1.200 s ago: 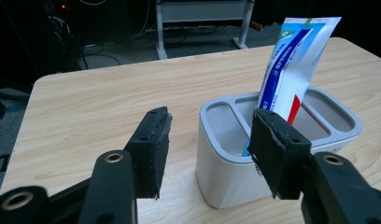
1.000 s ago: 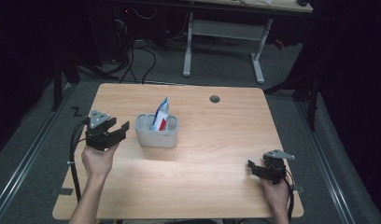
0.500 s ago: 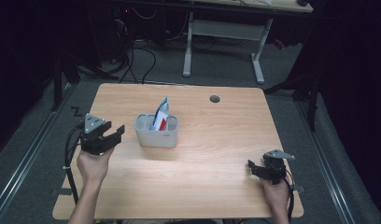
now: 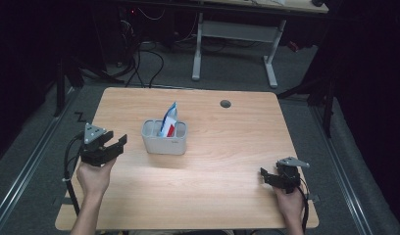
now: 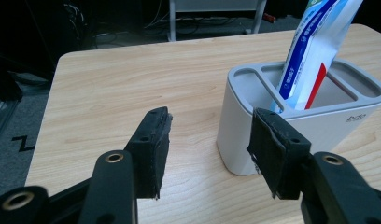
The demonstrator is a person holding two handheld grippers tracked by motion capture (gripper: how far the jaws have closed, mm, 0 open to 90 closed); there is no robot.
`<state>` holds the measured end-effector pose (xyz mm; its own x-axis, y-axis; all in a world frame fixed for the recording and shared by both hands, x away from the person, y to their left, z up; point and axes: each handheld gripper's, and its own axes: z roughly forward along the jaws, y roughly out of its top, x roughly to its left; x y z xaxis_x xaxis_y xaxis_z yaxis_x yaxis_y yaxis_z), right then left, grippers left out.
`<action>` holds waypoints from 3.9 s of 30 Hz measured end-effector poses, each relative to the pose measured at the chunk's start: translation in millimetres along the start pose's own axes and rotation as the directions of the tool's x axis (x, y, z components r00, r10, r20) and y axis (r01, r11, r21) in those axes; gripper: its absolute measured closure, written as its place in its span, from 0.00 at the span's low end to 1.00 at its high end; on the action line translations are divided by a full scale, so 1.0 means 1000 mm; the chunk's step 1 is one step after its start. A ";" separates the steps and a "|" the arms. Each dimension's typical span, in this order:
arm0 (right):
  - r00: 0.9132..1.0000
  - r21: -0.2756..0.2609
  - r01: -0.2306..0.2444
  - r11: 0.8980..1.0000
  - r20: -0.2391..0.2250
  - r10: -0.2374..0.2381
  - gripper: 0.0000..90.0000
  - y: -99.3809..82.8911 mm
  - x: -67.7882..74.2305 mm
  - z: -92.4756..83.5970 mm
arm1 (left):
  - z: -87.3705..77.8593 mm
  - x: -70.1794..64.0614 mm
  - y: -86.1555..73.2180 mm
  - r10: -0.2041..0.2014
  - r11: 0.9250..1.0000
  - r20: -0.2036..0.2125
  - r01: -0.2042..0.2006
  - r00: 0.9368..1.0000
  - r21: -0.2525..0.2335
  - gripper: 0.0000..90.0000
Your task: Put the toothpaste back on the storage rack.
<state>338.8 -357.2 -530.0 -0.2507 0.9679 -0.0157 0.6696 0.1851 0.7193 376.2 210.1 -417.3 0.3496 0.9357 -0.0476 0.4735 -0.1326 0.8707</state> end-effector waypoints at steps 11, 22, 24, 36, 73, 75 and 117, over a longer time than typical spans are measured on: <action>1.000 0.000 -0.001 1.000 0.000 0.001 0.32 0.000 0.000 0.000 | -0.003 0.004 -0.010 -0.008 1.000 -0.006 0.008 1.000 0.002 0.53; 1.000 0.000 -0.001 1.000 0.000 0.001 0.32 0.000 0.000 0.000 | -0.005 0.010 -0.021 -0.023 1.000 -0.016 0.023 1.000 0.022 0.53; 1.000 0.000 -0.002 1.000 0.000 0.002 0.32 0.000 0.000 0.000 | -0.005 0.011 -0.023 -0.029 0.999 -0.016 0.029 0.999 0.025 0.53; 1.000 0.000 -0.001 1.000 0.001 0.001 0.32 0.000 0.000 0.000 | -0.001 0.014 -0.037 -0.060 0.996 -0.024 0.061 0.998 0.059 0.50; 1.000 0.000 -0.001 1.000 0.002 0.001 0.32 0.000 0.000 0.000 | 0.011 0.018 -0.072 -0.104 0.983 -0.049 0.111 0.993 0.149 0.44; 1.000 0.000 -0.001 1.000 0.002 0.001 0.32 0.000 0.000 0.000 | 0.013 0.018 -0.075 -0.112 0.981 -0.051 0.119 0.992 0.155 0.44; 1.000 -0.001 -0.001 1.000 0.002 0.001 0.32 0.000 0.000 0.000 | 0.049 0.013 -0.101 -0.065 0.960 -0.108 0.092 0.992 0.264 0.43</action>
<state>338.5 -357.0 -530.1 -0.2486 0.9685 -0.0165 0.6694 0.1840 0.7197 372.2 219.5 -529.4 0.2288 0.9721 -0.0513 0.7004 -0.1278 0.7022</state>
